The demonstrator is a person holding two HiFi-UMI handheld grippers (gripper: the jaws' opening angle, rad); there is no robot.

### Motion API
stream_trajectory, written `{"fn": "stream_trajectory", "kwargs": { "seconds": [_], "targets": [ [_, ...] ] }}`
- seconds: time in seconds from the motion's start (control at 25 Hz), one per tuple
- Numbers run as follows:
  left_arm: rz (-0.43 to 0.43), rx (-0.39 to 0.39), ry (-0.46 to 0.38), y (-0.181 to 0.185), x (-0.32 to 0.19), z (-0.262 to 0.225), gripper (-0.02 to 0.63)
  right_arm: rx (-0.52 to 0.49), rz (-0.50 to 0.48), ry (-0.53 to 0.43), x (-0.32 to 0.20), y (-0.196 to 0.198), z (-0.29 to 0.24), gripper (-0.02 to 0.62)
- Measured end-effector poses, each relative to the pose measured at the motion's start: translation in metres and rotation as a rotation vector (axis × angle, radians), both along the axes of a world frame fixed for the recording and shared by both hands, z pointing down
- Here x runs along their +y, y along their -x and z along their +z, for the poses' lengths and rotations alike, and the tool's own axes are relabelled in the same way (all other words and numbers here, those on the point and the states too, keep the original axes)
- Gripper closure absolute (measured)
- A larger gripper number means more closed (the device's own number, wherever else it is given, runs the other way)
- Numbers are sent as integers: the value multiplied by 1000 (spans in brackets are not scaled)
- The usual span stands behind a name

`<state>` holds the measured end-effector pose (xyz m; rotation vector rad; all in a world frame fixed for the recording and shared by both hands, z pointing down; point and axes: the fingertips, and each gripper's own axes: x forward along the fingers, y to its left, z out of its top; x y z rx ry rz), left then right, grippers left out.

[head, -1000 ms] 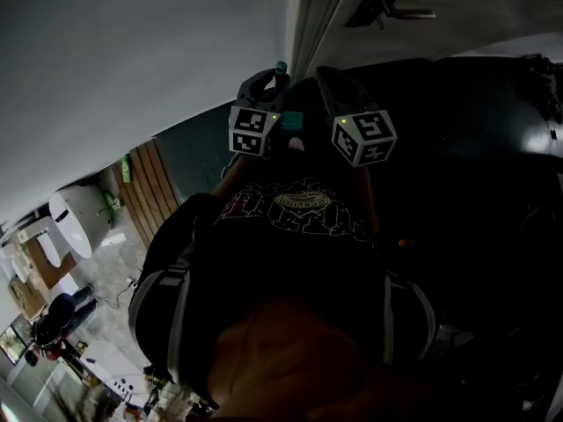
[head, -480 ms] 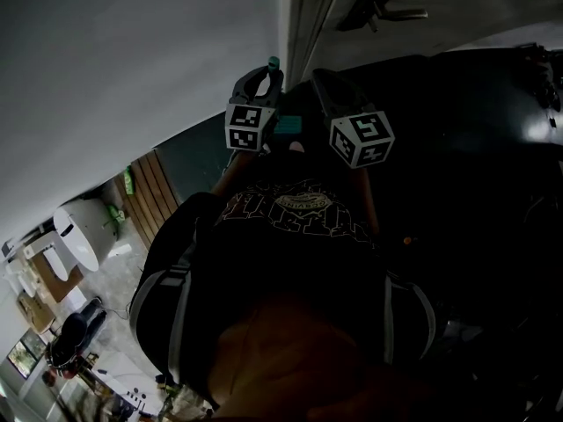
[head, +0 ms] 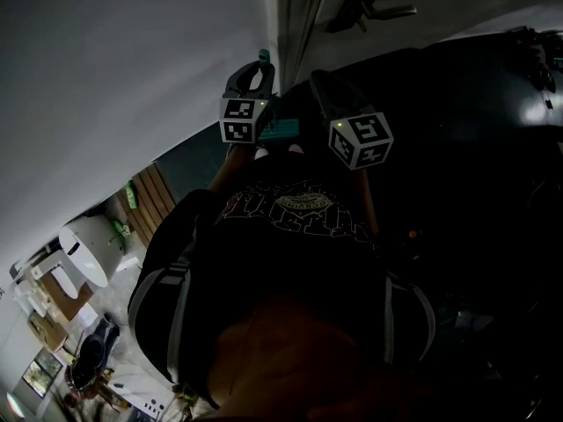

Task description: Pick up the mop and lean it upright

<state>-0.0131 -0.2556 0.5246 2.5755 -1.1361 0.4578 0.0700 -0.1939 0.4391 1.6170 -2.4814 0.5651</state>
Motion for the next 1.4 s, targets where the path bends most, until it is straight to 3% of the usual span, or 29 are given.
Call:
{"fn": "stream_trajectory", "kwargs": {
  "seconds": [0.64, 1.16, 1.4],
  "targets": [
    [34, 10, 24, -16, -28, 7, 459, 14, 99, -3, -5, -21, -5, 575],
    [23, 20, 52, -17, -46, 14, 457, 18, 121, -5, -14, -26, -8, 575],
    [42, -30, 53, -17, -45, 18, 457, 16, 117, -2, -19, -25, -8, 575]
  ]
}}
